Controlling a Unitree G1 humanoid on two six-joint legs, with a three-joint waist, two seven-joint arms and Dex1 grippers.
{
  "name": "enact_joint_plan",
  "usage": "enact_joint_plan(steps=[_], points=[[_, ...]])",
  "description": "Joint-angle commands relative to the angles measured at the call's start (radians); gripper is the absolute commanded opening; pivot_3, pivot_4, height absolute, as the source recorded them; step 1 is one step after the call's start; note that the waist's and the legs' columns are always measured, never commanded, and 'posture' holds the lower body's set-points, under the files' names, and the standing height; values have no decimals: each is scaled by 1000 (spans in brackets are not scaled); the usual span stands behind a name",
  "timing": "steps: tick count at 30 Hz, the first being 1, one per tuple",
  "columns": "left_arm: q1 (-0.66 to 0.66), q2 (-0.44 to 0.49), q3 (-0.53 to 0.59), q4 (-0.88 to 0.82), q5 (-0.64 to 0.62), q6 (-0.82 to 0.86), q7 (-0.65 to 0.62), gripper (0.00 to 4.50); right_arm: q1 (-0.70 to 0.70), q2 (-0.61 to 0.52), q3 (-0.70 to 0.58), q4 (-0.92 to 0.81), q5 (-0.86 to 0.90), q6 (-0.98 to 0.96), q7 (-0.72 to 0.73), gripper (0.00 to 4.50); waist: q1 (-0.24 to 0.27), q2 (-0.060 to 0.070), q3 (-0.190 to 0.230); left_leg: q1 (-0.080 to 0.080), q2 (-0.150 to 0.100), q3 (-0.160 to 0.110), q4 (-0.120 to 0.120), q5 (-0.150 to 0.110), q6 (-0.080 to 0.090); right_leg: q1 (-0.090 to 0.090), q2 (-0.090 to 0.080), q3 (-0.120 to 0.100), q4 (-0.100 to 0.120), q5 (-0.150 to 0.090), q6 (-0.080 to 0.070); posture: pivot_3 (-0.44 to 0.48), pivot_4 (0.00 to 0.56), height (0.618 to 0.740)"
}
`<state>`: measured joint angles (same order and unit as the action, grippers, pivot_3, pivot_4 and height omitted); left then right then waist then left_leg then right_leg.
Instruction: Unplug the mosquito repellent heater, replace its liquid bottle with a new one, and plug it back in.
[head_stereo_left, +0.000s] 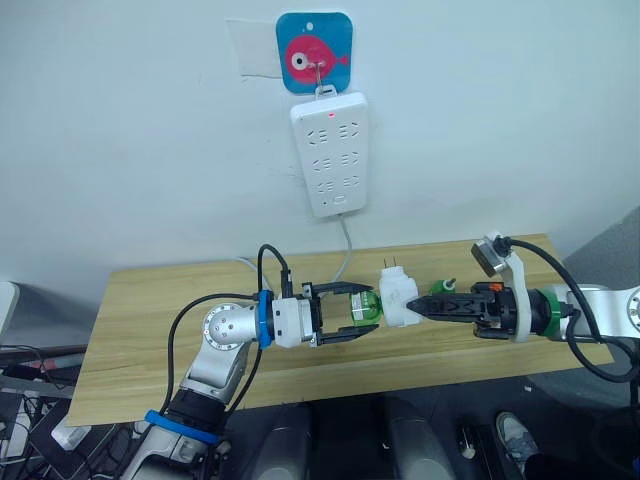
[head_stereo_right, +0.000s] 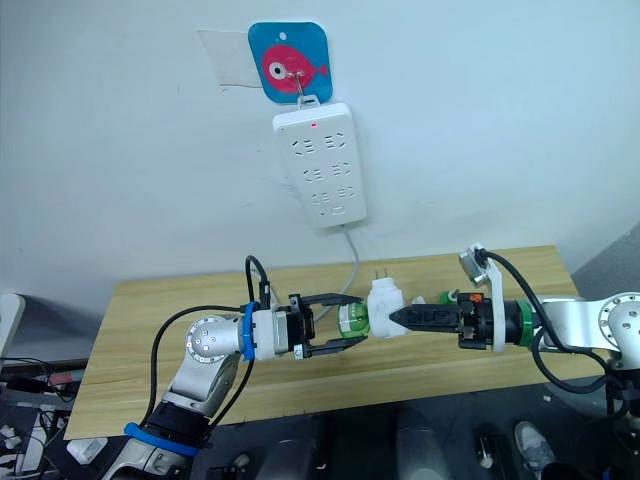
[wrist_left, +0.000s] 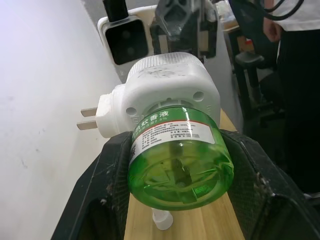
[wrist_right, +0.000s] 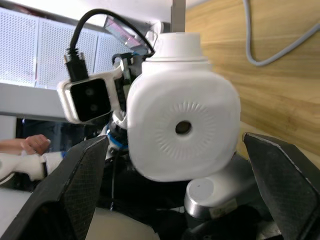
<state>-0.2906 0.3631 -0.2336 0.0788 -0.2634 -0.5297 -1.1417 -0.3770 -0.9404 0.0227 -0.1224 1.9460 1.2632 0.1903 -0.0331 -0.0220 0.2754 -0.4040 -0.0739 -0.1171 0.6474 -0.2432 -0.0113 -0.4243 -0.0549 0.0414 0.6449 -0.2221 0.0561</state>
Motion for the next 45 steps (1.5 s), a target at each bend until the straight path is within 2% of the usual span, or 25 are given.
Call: enact_joint_plan(steps=[1, 12, 15, 18, 25, 27, 29, 34, 39, 45], points=[[-1, -6, -9, -48, -19, 0, 14, 2245, 1, 14, -2, -25, 26, -18, -14, 4475, 0, 0, 0, 0, 0, 0, 0, 0, 0, 0, 0, 0, 0, 0, 0, -76, 253, 740], [21, -4, -19, -90, -31, 25, 17, 2245, -7, 55, 0, -21, 26, -16, -31, 4475, 0, 0, 0, 0, 0, 0, 0, 0, 0, 0, 0, 0, 0, 0, 0, -76, 254, 740], [21, -4, -19, -93, -35, 32, 17, 2245, 0, 60, -1, -33, 26, -16, -21, 3905, 0, 0, 0, 0, 0, 0, 0, 0, 0, 0, 0, 0, 0, 0, 0, -75, 251, 740], [26, -2, -20, -100, -37, 37, 17, 2245, 5, 59, -3, -42, 26, -17, -13, 2980, 0, 0, 0, 0, 0, 0, 0, 0, 0, 0, 0, 0, 0, 0, 0, -75, 248, 740], [33, 0, -29, -108, -24, 53, 30, 2245, 1, 49, -4, -48, 26, -17, -11, 2956, 0, 0, 0, 0, 0, 0, 0, 0, 0, 0, 0, 0, 0, 0, 0, -68, 241, 740], [33, 20, -33, -115, 6, 115, 47, 2245, -3, 41, -7, -46, 26, -22, -26, 2956, 0, 0, 0, 0, 0, 0, 0, 0, 0, 0, 0, 0, 0, 0, 0, -65, 236, 740], [31, 42, -28, -138, 20, 199, 68, 2971, -5, 36, -11, -44, 26, -35, -54, 2956, 0, 0, 0, 0, 0, 0, 0, 0, 0, 0, 0, 0, 0, 0, 0, -61, 234, 740], [36, 105, -18, -214, 99, 329, 134, 4484, -29, 23, 24, -65, 26, -108, -251, 2956, -1, 1, 0, 1, 0, 0, 0, 0, 0, 0, 0, 0, 1, 0, 0, -58, 227, 740], [48, 141, -41, -308, 146, 503, 186, 4500, -49, 46, 51, -101, 24, -172, -425, 2956, -1, 1, -1, 1, 0, 0, -1, 0, 0, 0, 0, 1, 1, 0, 0, -64, 221, 740], [-4, 129, -115, -310, 255, 635, 234, 4500, -48, 77, 61, -155, 26, -200, -518, 2956, 0, 1, -1, 1, 0, 0, -1, 0, 0, 0, 0, 0, 1, 0, 0, -69, 220, 740]])
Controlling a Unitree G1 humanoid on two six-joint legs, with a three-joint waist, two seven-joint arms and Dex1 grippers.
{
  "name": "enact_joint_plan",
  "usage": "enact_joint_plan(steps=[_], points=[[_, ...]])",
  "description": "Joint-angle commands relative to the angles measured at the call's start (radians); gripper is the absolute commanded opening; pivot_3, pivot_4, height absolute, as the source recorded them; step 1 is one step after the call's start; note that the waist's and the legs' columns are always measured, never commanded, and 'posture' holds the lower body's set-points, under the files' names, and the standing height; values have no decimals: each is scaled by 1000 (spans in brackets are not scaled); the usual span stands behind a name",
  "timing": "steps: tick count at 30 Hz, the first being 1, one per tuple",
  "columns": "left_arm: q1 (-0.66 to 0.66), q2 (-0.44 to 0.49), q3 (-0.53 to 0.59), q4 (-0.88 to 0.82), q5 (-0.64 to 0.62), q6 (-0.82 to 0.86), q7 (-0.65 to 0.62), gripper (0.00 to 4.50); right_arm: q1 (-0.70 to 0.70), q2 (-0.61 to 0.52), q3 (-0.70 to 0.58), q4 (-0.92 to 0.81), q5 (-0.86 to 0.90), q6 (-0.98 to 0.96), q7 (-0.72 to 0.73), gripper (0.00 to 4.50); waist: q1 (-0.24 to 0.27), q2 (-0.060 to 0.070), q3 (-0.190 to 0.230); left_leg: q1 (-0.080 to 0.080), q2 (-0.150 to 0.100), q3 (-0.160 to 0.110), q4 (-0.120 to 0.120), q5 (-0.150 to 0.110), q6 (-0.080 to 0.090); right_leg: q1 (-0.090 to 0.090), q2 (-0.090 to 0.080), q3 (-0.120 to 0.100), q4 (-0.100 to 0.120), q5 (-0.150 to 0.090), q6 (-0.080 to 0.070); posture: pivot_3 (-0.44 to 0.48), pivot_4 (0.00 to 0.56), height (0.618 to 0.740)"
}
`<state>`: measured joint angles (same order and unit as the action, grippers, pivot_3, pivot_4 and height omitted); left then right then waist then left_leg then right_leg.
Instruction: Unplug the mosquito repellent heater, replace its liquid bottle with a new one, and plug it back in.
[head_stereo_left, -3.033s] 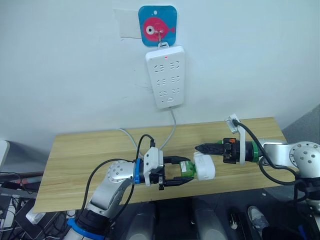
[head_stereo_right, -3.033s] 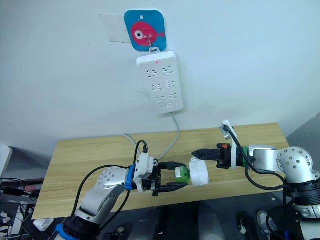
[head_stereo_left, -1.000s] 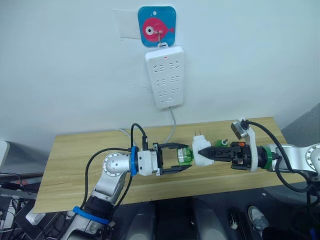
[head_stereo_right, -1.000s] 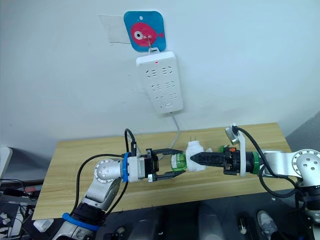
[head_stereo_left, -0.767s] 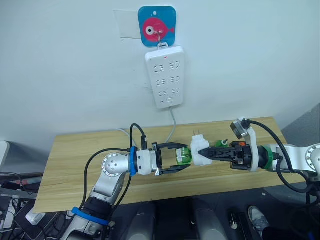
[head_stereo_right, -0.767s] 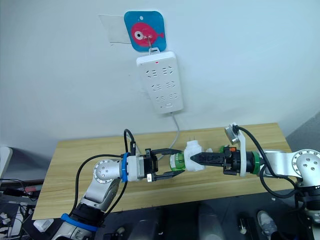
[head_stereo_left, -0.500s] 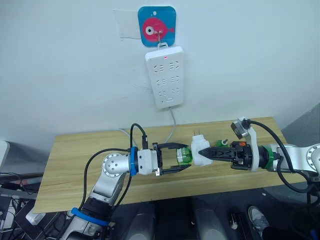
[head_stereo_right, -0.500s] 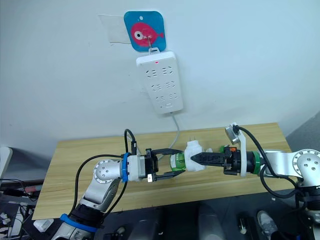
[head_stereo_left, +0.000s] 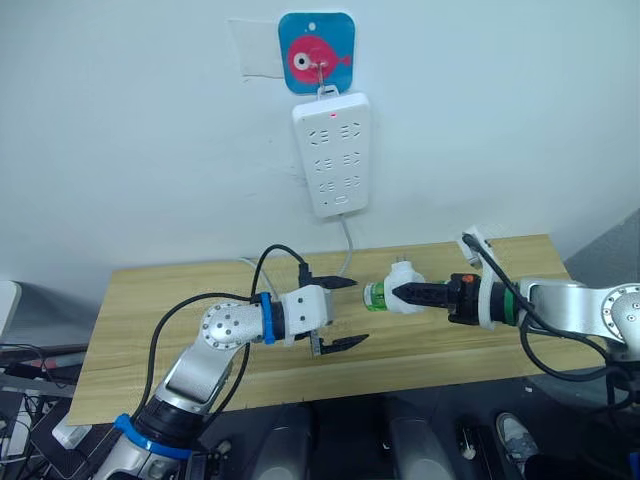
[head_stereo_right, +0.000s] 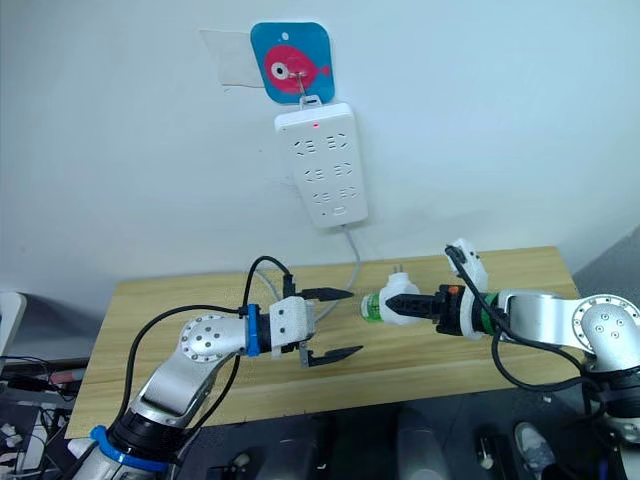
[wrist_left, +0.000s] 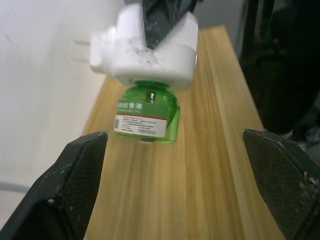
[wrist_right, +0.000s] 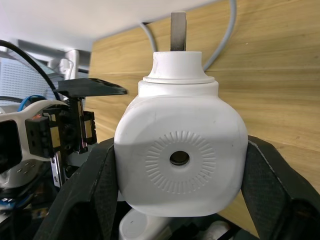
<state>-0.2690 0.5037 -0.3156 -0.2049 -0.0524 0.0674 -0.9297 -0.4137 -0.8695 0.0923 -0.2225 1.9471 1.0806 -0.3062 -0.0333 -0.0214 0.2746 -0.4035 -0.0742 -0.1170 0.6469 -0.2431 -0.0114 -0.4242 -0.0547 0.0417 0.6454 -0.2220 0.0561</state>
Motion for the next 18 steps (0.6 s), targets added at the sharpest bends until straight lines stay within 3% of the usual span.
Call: enact_joint_plan(steps=[1, 18], points=[[-40, -18, -45, -16, 61, 37, 28, 4500, -10, 9, -7, -65, 25, -18, -26, 2956, 0, 0, 0, 0, 0, 0, 0, 0, 0, 0, 0, 0, 0, 0, 0, -70, 222, 740], [-131, -86, -102, 98, 180, -54, 89, 4500, 18, 62, 10, -144, 25, -49, -67, 2956, -1, 0, 0, 0, 0, 0, 0, 0, 0, 0, 0, 0, 0, 0, 0, -86, 229, 740]])
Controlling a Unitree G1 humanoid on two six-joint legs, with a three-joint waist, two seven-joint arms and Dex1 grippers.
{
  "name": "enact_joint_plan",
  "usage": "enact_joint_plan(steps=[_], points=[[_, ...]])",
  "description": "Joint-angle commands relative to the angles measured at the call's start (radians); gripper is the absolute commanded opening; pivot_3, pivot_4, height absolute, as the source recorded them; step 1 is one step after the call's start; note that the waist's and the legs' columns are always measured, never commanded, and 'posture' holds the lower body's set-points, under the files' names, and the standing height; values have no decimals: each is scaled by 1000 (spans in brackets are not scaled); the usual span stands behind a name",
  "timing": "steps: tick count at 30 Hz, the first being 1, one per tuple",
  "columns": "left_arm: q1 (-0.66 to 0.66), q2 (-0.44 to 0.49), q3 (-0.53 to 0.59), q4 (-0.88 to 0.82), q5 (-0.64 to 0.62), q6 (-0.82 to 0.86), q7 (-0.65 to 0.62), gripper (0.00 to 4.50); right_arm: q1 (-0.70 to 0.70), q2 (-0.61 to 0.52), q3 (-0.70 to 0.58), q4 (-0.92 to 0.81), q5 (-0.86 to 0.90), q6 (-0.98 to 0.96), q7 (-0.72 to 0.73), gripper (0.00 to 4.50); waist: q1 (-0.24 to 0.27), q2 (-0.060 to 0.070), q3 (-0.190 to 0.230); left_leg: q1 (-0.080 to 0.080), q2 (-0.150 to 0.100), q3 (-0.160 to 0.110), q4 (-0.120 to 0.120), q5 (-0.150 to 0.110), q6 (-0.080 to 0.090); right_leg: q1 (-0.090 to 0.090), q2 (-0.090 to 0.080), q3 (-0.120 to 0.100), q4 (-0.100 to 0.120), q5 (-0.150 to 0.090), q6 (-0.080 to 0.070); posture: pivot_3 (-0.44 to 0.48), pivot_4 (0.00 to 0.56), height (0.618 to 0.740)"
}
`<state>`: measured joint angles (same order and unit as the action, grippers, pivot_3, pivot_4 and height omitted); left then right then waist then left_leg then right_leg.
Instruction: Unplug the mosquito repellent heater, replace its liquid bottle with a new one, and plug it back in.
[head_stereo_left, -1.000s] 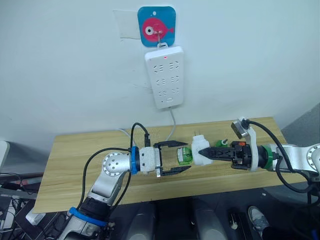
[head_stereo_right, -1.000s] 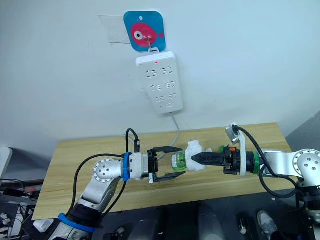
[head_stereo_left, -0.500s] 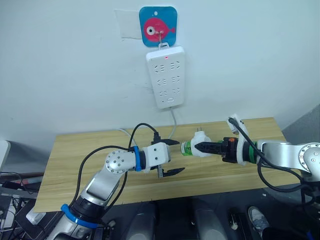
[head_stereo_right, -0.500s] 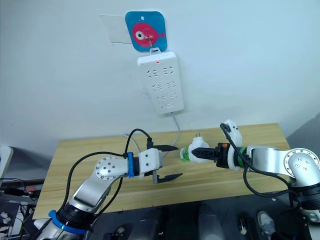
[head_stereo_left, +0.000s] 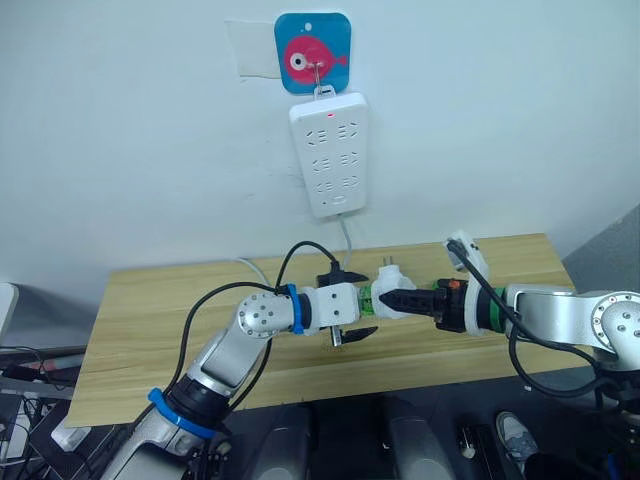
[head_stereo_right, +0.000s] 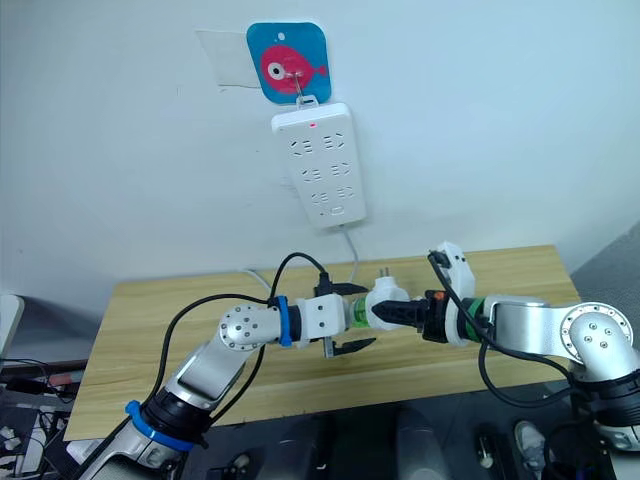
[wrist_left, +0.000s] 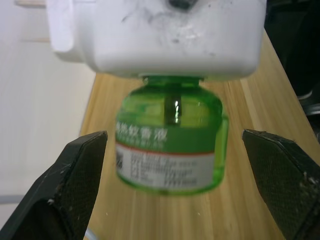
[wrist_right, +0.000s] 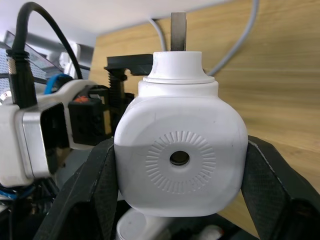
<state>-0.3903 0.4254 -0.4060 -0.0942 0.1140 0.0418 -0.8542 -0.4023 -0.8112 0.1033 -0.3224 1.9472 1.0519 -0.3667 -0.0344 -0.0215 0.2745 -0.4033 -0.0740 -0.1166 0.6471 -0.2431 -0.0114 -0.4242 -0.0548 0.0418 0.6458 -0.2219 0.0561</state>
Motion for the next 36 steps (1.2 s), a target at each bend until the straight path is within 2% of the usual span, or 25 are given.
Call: enact_joint_plan(steps=[1, 3, 4, 10, 11, 19, 23, 24, 27, 29, 31, 36], points=[[-10, -9, -12, -12, 15, -27, 13, 4500, 8, 7, -1, -45, 25, -21, -10, 2956, -1, 0, 0, 0, 0, 0, 0, 0, 0, 0, 0, 0, 0, 0, 0, -86, 229, 740], [-9, -15, -11, -12, 15, -20, 13, 4500, 9, 9, -3, -45, 25, -21, -9, 2956, -1, 0, 0, 0, 0, 1, 0, 0, 0, 0, 0, 1, 0, 0, 0, -86, 235, 740], [-9, -15, -14, -13, 13, -9, 6, 4095, 10, 10, -4, -44, 25, -21, -7, 2956, -1, 0, 0, 0, 0, 1, 0, 0, 0, 0, 0, 1, 0, 0, 0, -83, 235, 740], [6, -10, -12, -19, 13, 15, -3, 2347, 5, 12, -3, -39, 25, -19, -8, 2956, -1, 0, 0, 0, 0, 0, 0, 0, 0, 0, 0, 0, 0, 0, 0, -82, 237, 740], [6, -10, -11, -19, 12, 15, -2, 2243, 2, 15, -1, -39, 25, -20, -10, 2956, -1, 0, 0, 0, 0, 0, 0, 0, 0, 0, 0, 0, 0, 0, 0, -82, 237, 740], [3, -20, 7, 0, -4, 17, 11, 2245, -8, 23, -6, -49, 25, -31, -17, 2956, -1, 0, 0, 0, 0, 0, 0, 0, 0, 0, 0, 0, 0, 0, 0, -84, 237, 740], [15, -18, 25, 6, -37, 7, -2, 2245, -14, -10, -27, -87, 13, -27, 19, 4307, -2, 0, 0, 0, 0, 0, 0, 0, 0, 0, 0, 0, 0, 0, 0, -87, 236, 740], [20, -25, 37, 2, -61, 16, -4, 2245, -6, -24, -40, -113, -14, -24, 43, 4486, -2, 0, 0, 0, 0, 0, 0, 0, 0, 0, 0, 0, 1, 0, 0, -90, 236, 740], [30, -49, 70, -6, -130, 53, -11, 2245, 24, -37, -71, -163, -86, -52, 80, 4486, -1, 0, 0, 0, 0, 0, 0, 0, 0, 0, 0, 0, 0, 0, 0, -98, 235, 740], [59, -80, 101, -10, -219, 72, -28, 2245, 93, 23, -122, -219, -87, -156, 39, 4486, -1, -1, -1, 0, 0, 0, 0, 0, 0, 0, 0, 0, 0, 0, 0, -102, 233, 740], [88, -114, 136, -9, -304, 94, -40, 2245, 158, 49, -142, -320, -185, -189, 85, 4486, -1, 0, -2, 0, 0, -2, 0, 0, 0, 0, 0, -1, 0, 0, 0, -115, 233, 740], [74, -164, 186, -3, -378, 126, -10, 2245, 230, 135, -119, -413, -381, -271, 105, 4486, -8, 0, -2, 1, 0, -1, 1, 0, 0, 1, 0, -1, 0, 0, 0, -138, 223, 740]])
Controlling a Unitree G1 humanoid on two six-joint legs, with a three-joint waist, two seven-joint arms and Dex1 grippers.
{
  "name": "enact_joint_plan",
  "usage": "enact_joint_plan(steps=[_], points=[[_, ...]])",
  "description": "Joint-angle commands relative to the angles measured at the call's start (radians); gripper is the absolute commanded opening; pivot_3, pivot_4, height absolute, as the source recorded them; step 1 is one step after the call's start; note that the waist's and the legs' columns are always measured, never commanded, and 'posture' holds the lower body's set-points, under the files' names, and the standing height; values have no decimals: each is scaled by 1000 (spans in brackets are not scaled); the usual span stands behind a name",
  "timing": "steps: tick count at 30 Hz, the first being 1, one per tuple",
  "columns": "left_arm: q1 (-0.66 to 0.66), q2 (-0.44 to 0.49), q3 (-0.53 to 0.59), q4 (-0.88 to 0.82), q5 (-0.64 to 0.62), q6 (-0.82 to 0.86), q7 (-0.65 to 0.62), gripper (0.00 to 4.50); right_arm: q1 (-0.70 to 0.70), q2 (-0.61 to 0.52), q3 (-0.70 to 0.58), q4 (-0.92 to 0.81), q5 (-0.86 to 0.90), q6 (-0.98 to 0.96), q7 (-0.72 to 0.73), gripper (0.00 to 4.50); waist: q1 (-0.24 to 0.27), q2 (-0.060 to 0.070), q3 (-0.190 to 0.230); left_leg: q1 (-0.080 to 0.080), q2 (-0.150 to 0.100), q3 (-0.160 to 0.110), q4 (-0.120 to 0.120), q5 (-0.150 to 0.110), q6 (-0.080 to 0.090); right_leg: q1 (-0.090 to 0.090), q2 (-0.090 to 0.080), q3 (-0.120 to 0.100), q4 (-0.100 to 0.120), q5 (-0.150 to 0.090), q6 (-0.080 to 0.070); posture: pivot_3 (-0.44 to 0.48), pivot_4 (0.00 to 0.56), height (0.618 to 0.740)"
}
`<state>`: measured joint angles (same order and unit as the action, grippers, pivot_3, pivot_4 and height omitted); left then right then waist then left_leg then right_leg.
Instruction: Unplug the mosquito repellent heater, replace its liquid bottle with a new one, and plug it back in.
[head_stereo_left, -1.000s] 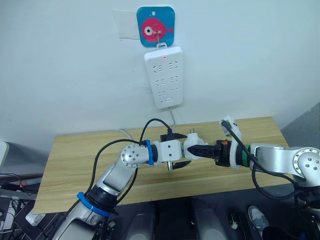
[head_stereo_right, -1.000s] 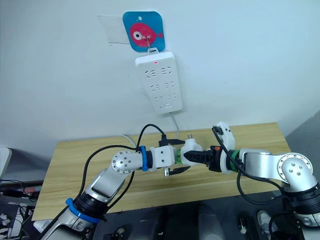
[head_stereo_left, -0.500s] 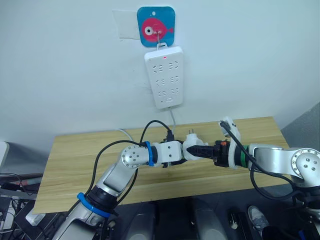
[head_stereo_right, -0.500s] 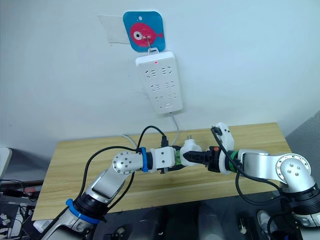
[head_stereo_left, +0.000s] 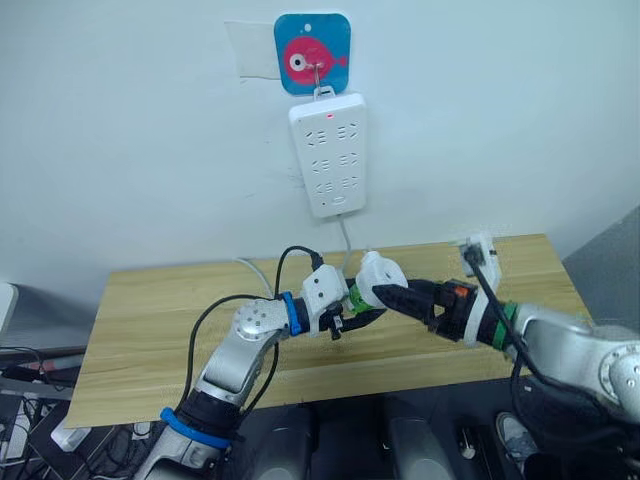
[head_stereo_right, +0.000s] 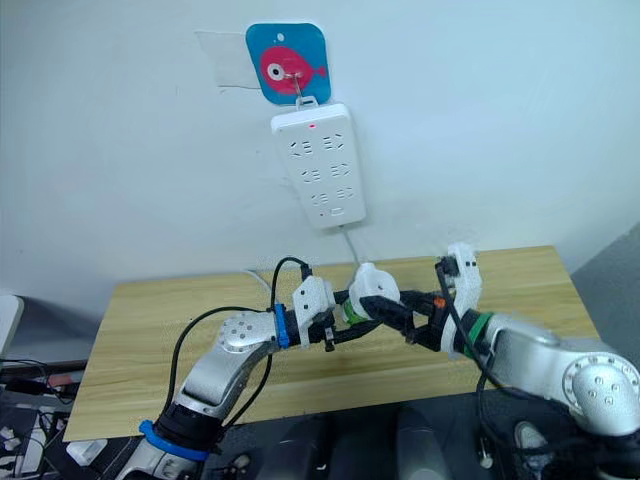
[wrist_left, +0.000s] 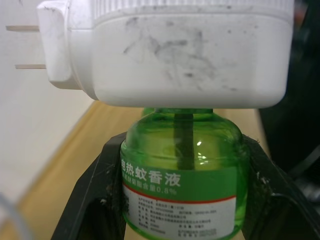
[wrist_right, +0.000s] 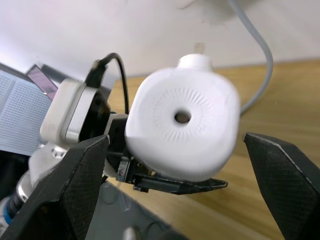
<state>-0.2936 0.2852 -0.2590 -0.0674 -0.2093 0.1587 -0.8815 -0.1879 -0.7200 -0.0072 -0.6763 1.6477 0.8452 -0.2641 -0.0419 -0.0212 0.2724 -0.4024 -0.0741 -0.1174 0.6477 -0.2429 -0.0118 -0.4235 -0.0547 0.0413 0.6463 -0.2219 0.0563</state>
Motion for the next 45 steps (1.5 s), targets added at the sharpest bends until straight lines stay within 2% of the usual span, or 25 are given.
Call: enact_joint_plan(steps=[1, 8, 16, 18, 22, 29, 31, 36, 41, 45], points=[[-30, -30, 41, -28, -60, 11, 18, 2245, 20, 70, -3, -61, -120, -83, -14, 4486, -2, 0, -1, 1, 0, 0, 0, 0, 0, 1, 0, 0, 0, 0, 0, -143, 220, 740], [-69, -61, 30, -10, -59, 2, 27, 2245, 1, 211, 72, -51, -398, -134, -12, 4486, -15, 1, -7, 2, 0, 2, 0, 0, 0, 1, 1, 2, 0, 1, 1, -154, 204, 740], [-56, -88, 11, -40, -58, 16, 59, 2245, -28, 282, 96, -47, -600, -139, 24, 4486, -16, 1, -13, 2, 0, 3, 0, 0, 0, 1, 1, 2, 1, 1, 1, -150, 189, 740], [-43, -103, 9, -56, -63, 25, 79, 2245, -21, 299, 93, -47, -618, -139, 37, 4131, -16, 2, -17, 2, -1, 2, 0, 0, 0, 1, 1, 2, 0, 1, 1, -146, 185, 740], [-20, -124, 4, -83, -69, 38, 107, 2245, -20, 323, 90, -46, -640, -131, 75, 3026, -16, 2, -21, 2, 0, 3, -1, 0, 0, 1, 1, 2, 1, 1, 1, -139, 179, 740], [7, -155, -9, -105, -62, 27, 147, 2245, -18, 353, 73, -39, -666, -130, 115, 3028, -15, 2, -40, 3, -1, 3, -1, 0, 0, 1, 1, 2, 0, 1, 1, -130, 169, 740], [19, -144, -1, -114, -70, 23, 139, 2997, -17, 357, 54, -30, -677, -138, 122, 3028, -15, 2, -44, 3, -1, 2, -1, 0, 0, 1, 1, 2, 1, 1, 1, -124, 166, 740], [59, -72, 55, -163, -129, 40, 90, 4489, -24, 351, 30, -13, -740, -153, 155, 3028, -16, 3, -52, 3, -1, 3, -1, 0, 0, 1, 1, 2, 1, 1, 1, -124, 163, 740], [81, 27, 141, -215, -213, 59, 35, 4500, -39, 350, 48, -15, -816, -164, 212, 3028, -16, 4, -57, 4, 0, 3, -2, 0, 0, 1, 1, 2, 1, 1, 0, -132, 167, 740], [-14, 110, 272, -146, -291, 99, 15, 4500, -63, 332, 90, -26, -915, -177, 265, 3028, -14, 4, -57, 4, -1, 3, -1, 0, 0, 2, 2, 2, 1, 1, 0, -134, 172, 740]])
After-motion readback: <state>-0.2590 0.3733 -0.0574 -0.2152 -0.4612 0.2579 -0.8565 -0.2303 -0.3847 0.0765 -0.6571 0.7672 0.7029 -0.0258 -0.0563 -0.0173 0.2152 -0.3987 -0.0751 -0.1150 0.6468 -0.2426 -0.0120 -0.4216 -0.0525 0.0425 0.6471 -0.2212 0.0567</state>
